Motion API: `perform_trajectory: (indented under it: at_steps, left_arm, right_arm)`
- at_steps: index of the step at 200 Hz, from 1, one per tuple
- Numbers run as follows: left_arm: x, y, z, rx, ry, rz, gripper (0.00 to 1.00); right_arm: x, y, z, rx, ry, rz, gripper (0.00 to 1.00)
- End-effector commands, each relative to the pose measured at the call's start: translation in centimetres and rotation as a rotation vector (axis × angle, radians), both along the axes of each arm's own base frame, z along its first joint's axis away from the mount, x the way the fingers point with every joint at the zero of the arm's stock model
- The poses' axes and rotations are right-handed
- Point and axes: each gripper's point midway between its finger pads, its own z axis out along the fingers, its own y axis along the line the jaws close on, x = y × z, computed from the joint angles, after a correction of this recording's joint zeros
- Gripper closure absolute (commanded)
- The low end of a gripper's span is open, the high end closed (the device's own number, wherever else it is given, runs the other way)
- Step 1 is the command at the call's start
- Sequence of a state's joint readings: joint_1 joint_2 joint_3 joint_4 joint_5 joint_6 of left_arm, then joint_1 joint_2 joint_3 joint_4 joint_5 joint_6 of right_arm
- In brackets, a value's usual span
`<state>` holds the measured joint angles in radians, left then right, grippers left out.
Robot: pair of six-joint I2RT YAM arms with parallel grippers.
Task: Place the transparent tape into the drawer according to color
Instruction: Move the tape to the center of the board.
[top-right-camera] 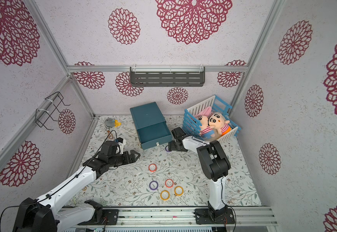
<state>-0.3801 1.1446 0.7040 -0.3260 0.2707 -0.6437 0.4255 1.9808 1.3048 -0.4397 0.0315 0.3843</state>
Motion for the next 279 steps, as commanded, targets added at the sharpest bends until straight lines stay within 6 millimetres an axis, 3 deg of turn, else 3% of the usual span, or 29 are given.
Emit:
perform_trajectory:
  at_steps: [1, 67, 152, 222, 237, 279]
  left_arm:
    - [0.1, -0.3, 0.3, -0.001, -0.028, -0.012, 0.03]
    - [0.4, -0.5, 0.2, -0.006, -0.031, -0.02, 0.03]
    - [0.3, -0.5, 0.3, 0.001, -0.044, -0.029, 0.03]
    - [-0.1, -0.1, 0.6, 0.018, -0.055, -0.03, 0.03]
    - [-0.1, -0.2, 0.6, 0.011, -0.051, -0.031, 0.03]
    - [-0.2, -0.2, 0.6, 0.004, -0.047, -0.031, 0.03]
  right_arm:
    - [-0.7, -0.5, -1.1, -0.066, 0.049, 0.018, 0.14]
    - [-2.5, -3.1, -2.7, -0.226, 0.131, 0.019, 0.14]
    - [-7.9, -6.9, -3.6, -0.309, 0.237, -0.005, 0.14]
    - [-11.5, -10.9, -0.9, -0.385, 0.284, -0.039, 0.14]
    - [-11.3, -10.6, -0.1, -0.36, 0.269, -0.039, 0.14]
    - [-9.2, -7.4, 1.7, -0.206, 0.217, 0.009, 0.16]
